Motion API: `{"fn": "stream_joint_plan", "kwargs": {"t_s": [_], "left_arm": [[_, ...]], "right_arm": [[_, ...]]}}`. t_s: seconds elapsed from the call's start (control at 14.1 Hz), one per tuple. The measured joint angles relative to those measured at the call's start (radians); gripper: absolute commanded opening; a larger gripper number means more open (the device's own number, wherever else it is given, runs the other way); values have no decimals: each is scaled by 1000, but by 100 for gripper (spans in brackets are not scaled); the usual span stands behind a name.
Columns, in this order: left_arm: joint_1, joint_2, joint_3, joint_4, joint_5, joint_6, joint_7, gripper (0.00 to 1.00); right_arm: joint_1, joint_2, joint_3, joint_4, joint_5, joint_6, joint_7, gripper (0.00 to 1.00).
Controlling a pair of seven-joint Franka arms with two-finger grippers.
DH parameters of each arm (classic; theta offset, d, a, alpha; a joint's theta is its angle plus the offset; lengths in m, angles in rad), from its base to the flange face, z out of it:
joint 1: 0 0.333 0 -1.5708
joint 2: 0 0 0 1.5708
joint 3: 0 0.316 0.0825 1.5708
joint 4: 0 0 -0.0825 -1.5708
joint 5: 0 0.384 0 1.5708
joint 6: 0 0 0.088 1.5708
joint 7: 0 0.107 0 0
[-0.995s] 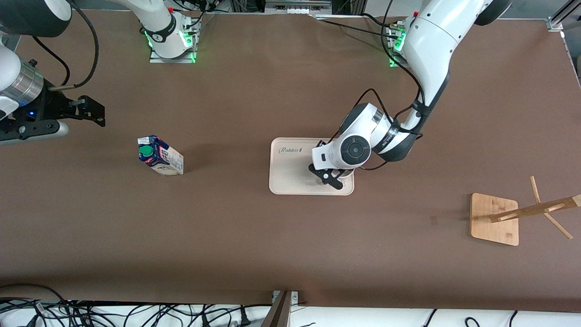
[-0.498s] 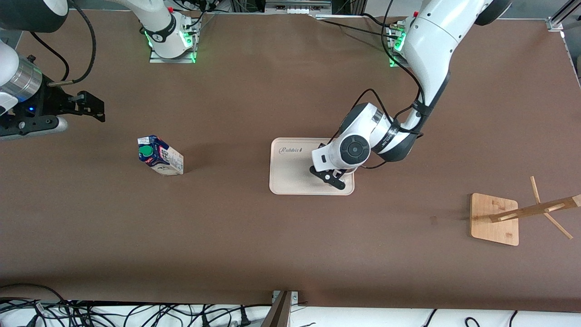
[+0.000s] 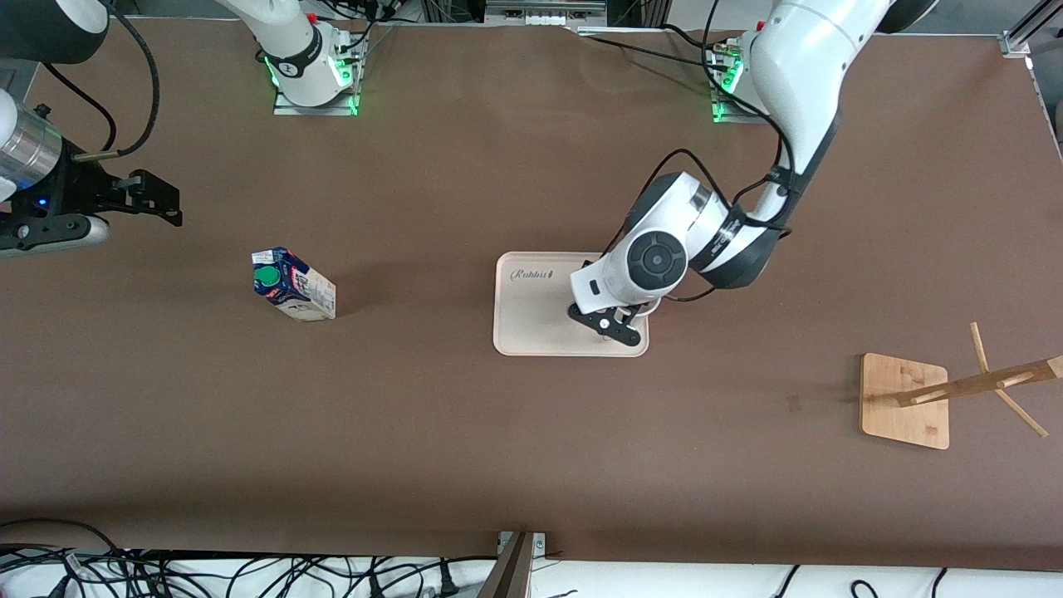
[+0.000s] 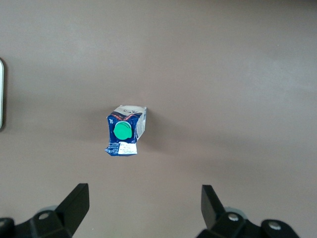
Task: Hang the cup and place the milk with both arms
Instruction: 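Lift the white mug with the left gripper toward the wooden stand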
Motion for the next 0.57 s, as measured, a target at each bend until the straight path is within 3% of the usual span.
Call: {"fn": "stream_joint_plan", "kwargs": {"t_s": [0.14, 0.36, 0.57], "left_arm": [[2, -90, 14, 9, 6, -15, -13, 0], [25, -239, 57, 7, 6, -76, -13, 0], [61, -322, 136, 2, -35, -117, -16, 0]], "right_arm": [[-48, -1, 42, 0, 0, 4, 0, 100], [-54, -1, 48, -1, 0, 27, 0, 100], [-54, -1, 51, -1, -1, 50, 0, 100]]}}
